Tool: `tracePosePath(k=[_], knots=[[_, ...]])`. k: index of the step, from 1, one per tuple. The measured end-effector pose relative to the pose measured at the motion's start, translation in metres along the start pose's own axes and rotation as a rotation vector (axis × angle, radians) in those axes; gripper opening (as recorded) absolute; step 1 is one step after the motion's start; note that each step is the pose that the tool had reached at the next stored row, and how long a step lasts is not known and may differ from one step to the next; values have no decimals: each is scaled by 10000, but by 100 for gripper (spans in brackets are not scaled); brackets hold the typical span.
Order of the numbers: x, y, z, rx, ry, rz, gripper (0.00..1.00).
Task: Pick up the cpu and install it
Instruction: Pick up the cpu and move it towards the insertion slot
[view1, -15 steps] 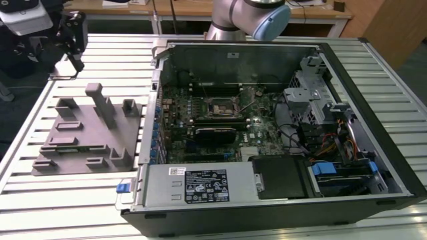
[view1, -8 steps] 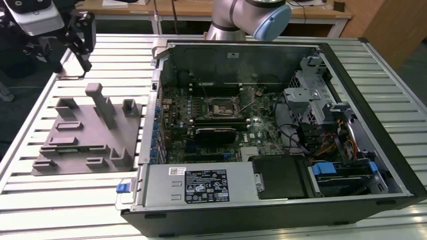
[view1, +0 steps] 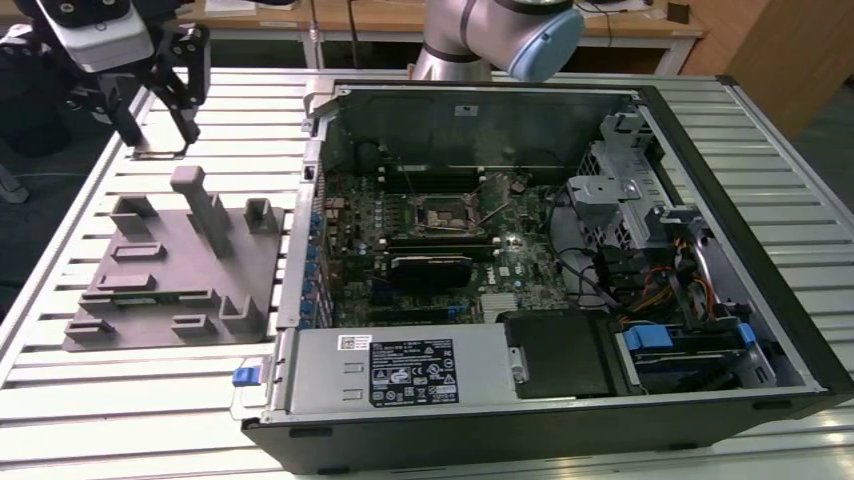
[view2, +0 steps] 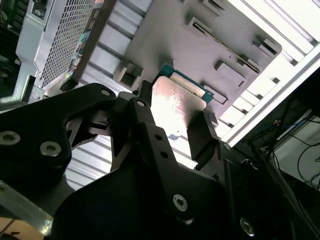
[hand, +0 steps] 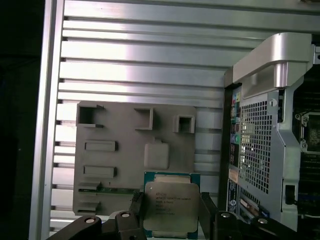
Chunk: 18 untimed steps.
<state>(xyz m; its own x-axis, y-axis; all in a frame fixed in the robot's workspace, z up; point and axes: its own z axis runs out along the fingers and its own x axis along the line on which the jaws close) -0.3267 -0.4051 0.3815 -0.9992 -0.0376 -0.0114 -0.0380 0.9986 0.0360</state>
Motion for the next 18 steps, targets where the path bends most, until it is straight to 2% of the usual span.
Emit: tracePosePath(k=[18], knots=[[-356, -14, 7, 0, 1, 0, 53]])
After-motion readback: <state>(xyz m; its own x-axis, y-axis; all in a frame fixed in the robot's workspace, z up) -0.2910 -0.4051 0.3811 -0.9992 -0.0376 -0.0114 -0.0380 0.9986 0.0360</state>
